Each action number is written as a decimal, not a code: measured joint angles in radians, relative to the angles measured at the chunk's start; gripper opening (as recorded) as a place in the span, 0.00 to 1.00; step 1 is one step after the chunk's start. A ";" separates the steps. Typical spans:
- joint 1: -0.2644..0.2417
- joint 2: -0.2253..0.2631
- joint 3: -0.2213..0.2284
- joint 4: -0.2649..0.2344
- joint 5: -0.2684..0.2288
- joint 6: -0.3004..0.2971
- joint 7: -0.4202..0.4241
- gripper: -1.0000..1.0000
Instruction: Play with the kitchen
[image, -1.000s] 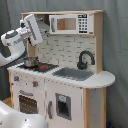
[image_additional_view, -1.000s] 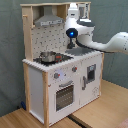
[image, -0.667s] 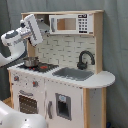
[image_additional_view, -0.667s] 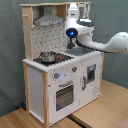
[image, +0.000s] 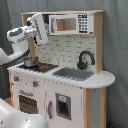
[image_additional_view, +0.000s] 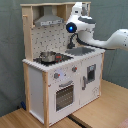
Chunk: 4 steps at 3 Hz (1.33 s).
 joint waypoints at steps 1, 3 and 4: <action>0.021 0.007 -0.005 -0.002 0.000 -0.092 -0.034 0.00; 0.138 0.010 -0.090 -0.114 -0.003 -0.139 -0.090 0.00; 0.204 0.009 -0.127 -0.189 -0.009 -0.139 -0.096 0.00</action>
